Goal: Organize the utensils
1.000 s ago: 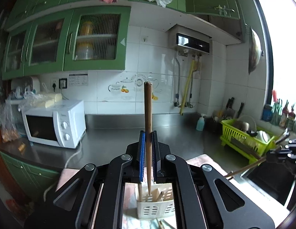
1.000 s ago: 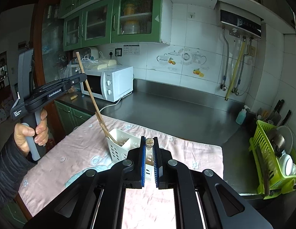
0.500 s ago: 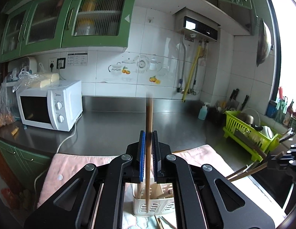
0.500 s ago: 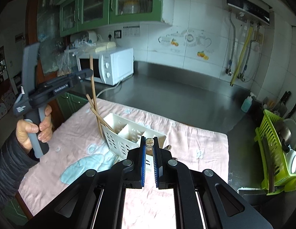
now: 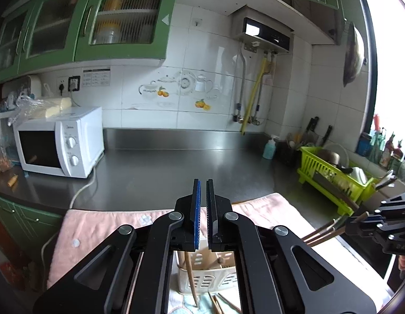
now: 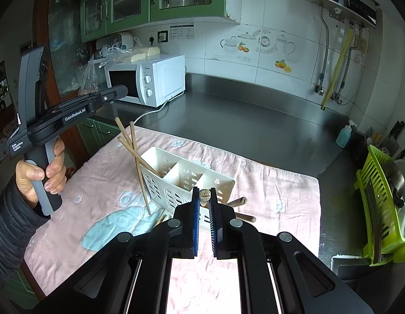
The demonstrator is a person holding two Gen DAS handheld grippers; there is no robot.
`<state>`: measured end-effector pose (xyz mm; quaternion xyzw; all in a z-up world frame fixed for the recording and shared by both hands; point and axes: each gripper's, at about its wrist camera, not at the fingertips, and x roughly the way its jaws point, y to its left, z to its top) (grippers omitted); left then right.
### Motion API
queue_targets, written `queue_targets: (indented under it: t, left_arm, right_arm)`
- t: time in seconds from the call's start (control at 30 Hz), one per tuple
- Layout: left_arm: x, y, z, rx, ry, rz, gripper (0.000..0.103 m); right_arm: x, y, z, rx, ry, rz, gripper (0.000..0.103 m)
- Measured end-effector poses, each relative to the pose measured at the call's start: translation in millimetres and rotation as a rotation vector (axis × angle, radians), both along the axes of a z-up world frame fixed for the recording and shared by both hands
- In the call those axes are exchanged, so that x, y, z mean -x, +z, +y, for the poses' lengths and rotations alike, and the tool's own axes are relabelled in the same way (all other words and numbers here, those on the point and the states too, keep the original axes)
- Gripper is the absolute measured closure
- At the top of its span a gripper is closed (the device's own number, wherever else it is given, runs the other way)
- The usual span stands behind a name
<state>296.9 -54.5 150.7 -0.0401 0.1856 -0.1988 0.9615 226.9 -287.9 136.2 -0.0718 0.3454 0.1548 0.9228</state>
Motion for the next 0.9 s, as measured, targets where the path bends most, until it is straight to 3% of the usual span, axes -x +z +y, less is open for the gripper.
queue_targets:
  t: [0.43, 0.5, 0.57, 0.63, 0.9]
  left_arm:
    - [7.6, -0.3, 6.7, 0.010, -0.011, 0.008, 0.097]
    - [9.0, -0.5, 9.3, 0.015, -0.010, 0.009, 0.097]
    - [11.0, -0.7, 12.0, 0.017, -0.002, 0.008, 0.088]
    - [14.5, -0.3, 15.3, 0.026, -0.005, 0.005, 0.085]
    - [34.6, 5.2, 28.8, 0.045, -0.001, -0.009, 0.085]
  right_arm:
    - [-11.0, -9.0, -1.4, -0.014, -0.007, 0.027, 0.096]
    - [-10.5, -8.1, -2.0, -0.022, -0.008, 0.022, 0.094]
    - [-9.0, -6.3, -1.8, -0.022, -0.009, 0.013, 0.092]
    - [-7.5, -3.2, -1.2, -0.026, -0.011, 0.002, 0.090]
    - [2.3, 9.7, 13.5, -0.042, 0.039, -0.055, 0.089]
